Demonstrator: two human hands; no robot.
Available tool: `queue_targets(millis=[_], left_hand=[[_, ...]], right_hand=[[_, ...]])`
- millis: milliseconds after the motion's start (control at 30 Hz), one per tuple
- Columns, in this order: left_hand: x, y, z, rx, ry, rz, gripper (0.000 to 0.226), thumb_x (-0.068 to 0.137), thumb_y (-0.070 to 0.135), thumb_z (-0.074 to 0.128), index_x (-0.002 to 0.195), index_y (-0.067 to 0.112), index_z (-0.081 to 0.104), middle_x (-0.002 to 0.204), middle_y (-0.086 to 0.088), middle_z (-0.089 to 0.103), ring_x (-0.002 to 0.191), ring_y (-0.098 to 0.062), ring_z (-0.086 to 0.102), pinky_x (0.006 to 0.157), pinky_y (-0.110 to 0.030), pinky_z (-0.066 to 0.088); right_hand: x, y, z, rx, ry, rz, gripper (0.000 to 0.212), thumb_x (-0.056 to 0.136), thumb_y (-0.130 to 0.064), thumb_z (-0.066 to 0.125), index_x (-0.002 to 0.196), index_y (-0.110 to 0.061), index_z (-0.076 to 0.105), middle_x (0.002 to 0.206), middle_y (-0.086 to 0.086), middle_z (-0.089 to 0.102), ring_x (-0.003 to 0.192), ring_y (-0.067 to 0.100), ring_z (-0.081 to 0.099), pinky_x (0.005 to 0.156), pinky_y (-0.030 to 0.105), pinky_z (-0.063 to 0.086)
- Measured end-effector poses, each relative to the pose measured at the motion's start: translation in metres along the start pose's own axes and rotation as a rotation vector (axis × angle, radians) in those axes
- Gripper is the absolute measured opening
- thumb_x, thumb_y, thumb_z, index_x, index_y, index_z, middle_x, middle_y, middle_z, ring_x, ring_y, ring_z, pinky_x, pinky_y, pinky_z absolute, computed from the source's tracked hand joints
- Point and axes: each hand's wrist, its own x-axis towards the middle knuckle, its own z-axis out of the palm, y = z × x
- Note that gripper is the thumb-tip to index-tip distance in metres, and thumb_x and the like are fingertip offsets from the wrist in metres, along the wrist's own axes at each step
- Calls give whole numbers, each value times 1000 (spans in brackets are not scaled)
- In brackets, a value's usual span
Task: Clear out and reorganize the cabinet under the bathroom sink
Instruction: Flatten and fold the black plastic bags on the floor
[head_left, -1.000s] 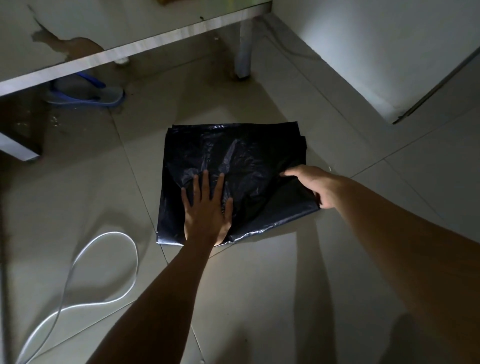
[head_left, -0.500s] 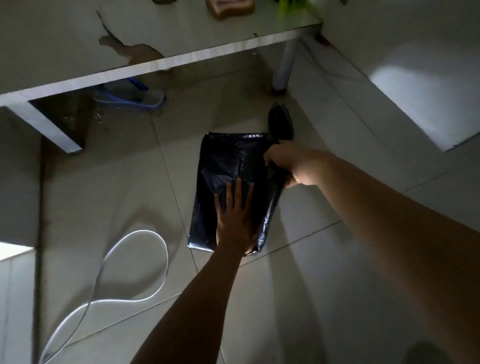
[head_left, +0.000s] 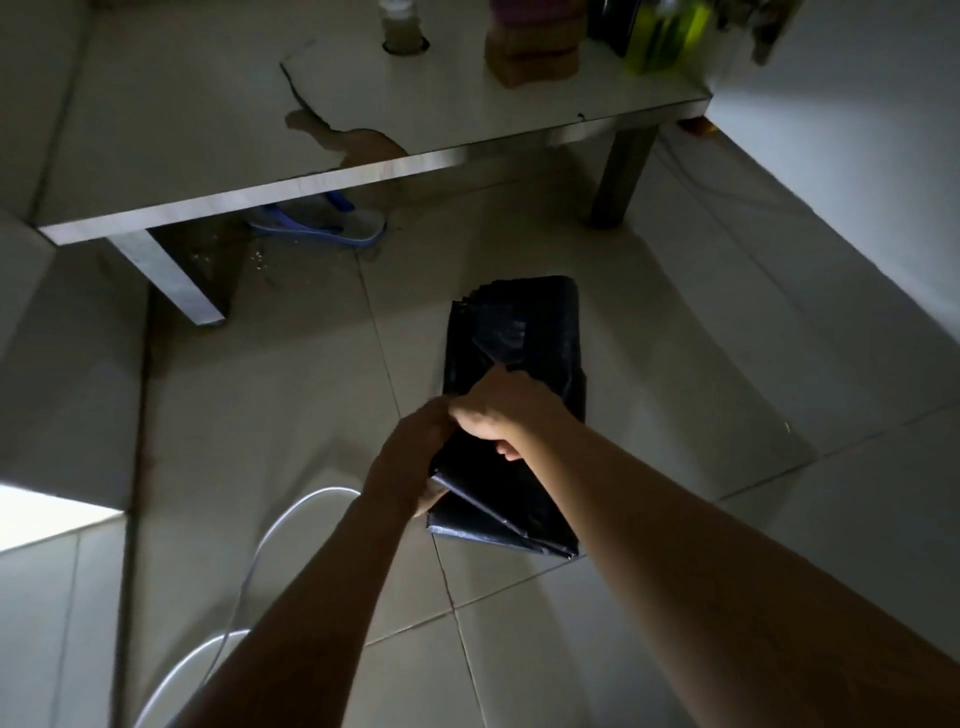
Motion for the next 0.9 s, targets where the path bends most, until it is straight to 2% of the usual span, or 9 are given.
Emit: queue_targets(millis=[67, 167, 233, 300, 367, 567, 667, 767, 900], left_hand=[[3, -25, -11, 333, 151, 126, 39, 88, 30, 69, 127, 29, 63, 127, 3, 67, 116, -19, 64, 95, -42, 53], [-3, -45, -25, 392, 318, 100, 30, 90, 29, 59, 117, 21, 71, 117, -4, 71, 106, -28, 66, 92, -37, 52], [-8, -32, -32, 236, 386, 8, 28, 94, 36, 51, 109, 28, 73, 102, 3, 75, 90, -18, 71, 83, -26, 51], [-10, -19, -35, 214, 211, -64, 35, 89, 50, 51, 107, 29, 73, 97, 6, 76, 83, -12, 71, 77, -20, 49], [-12, -9, -34, 273, 89, -108, 40, 85, 54, 64, 111, 24, 71, 99, 4, 75, 86, -13, 71, 79, -23, 51], [-16, 20, -22, 73, 178, -274, 36, 79, 25, 79, 111, 22, 61, 71, 5, 70, 65, -13, 69, 72, -27, 56], [-17, 12, -14, 57, 67, -473, 55, 75, 31, 82, 119, 16, 53, 91, -7, 71, 83, -24, 70, 80, -30, 56], [-15, 7, -5, 171, 3, -602, 66, 67, 47, 81, 116, 9, 56, 108, -10, 67, 100, -29, 64, 83, -29, 49], [-14, 19, 7, 263, -77, -595, 71, 67, 44, 84, 124, 10, 57, 120, -12, 64, 112, -32, 61, 87, -30, 49]], right_hand=[[-2, 3, 3, -39, -72, -12, 81, 85, -67, 49, 142, -9, 42, 116, 9, 62, 92, 26, 71, 79, 37, 60], [-10, 12, 2, 71, -161, -47, 84, 83, -81, 41, 138, -19, 48, 101, 7, 66, 70, 20, 69, 57, 27, 54], [-11, 26, -2, 96, 67, -129, 77, 85, -78, 38, 139, -25, 49, 112, 8, 69, 94, 26, 68, 76, 34, 54], [-12, 47, -3, 137, 390, -125, 55, 89, -65, 45, 132, -31, 52, 109, 4, 67, 102, 28, 65, 79, 34, 48], [-11, 71, 2, 200, 496, -52, 49, 88, -54, 55, 129, -27, 49, 115, 7, 59, 104, 31, 61, 78, 35, 47], [-6, 101, 16, 450, 126, 265, 74, 84, -57, 64, 133, -5, 44, 125, 16, 59, 107, 33, 61, 79, 32, 47], [-6, 106, 12, 607, 104, 324, 67, 87, -51, 66, 128, -1, 53, 102, 10, 61, 80, 22, 58, 80, 33, 50], [-8, 116, 11, 770, -6, 346, 72, 80, -52, 74, 130, -5, 54, 121, 11, 62, 99, 28, 61, 90, 38, 52], [-13, 119, 18, 768, -105, 272, 44, 73, -32, 84, 110, -15, 68, 100, 5, 74, 92, 23, 71, 86, 41, 60]])
